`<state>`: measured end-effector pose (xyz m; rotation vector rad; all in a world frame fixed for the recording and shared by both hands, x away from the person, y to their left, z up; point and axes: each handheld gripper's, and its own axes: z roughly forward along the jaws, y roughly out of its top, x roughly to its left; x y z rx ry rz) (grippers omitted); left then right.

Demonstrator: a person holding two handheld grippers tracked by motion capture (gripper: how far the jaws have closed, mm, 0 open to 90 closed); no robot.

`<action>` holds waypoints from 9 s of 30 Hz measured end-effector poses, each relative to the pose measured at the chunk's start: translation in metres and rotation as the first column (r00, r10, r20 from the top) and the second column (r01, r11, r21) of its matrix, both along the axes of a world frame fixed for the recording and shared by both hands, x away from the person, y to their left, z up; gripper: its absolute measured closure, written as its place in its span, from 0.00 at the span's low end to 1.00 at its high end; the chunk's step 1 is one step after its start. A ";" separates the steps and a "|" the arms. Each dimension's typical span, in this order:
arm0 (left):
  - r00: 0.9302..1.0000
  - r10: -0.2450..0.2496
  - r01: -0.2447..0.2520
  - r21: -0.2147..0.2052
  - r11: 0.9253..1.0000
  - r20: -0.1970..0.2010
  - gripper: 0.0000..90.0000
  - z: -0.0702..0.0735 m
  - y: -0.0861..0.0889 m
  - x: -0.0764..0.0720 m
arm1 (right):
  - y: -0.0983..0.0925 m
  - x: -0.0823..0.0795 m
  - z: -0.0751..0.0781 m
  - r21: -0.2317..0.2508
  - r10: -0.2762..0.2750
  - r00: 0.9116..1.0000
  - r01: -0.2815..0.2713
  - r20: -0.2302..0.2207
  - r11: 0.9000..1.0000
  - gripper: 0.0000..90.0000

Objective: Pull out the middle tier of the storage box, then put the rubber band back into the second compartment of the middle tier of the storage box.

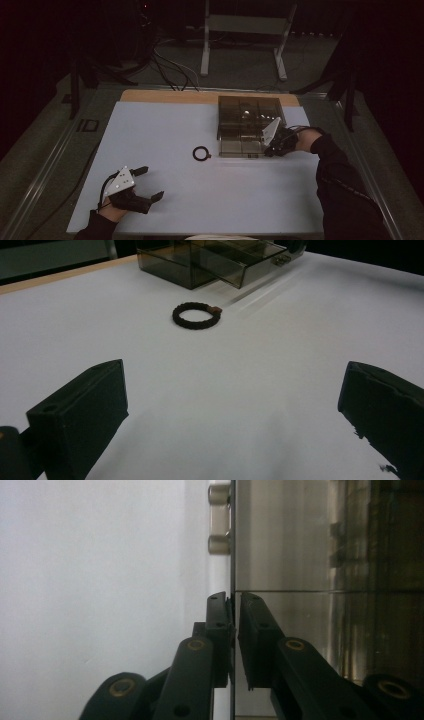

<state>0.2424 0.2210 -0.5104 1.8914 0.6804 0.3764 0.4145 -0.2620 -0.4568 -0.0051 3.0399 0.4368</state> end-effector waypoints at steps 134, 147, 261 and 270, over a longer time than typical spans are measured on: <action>1.000 -0.019 0.019 -0.003 1.000 0.000 0.01 0.001 -0.001 -0.001 | 0.212 -0.047 -0.025 0.482 -0.638 0.741 0.646 -0.209 0.592 0.36; 1.000 -0.021 0.021 0.001 1.000 0.000 0.01 0.001 -0.001 -0.001 | 0.216 -0.044 -0.050 0.404 -0.677 0.707 0.690 -0.203 0.600 0.59; 1.000 -0.025 0.025 0.006 1.000 -0.008 0.01 0.000 -0.003 0.000 | 0.119 -0.058 0.027 0.489 -0.684 0.727 0.620 -0.064 0.613 0.97; 1.000 -0.025 0.025 0.002 1.000 -0.010 0.01 0.000 -0.003 0.000 | 0.093 -0.057 0.027 0.484 -0.717 0.696 0.645 -0.052 0.591 0.97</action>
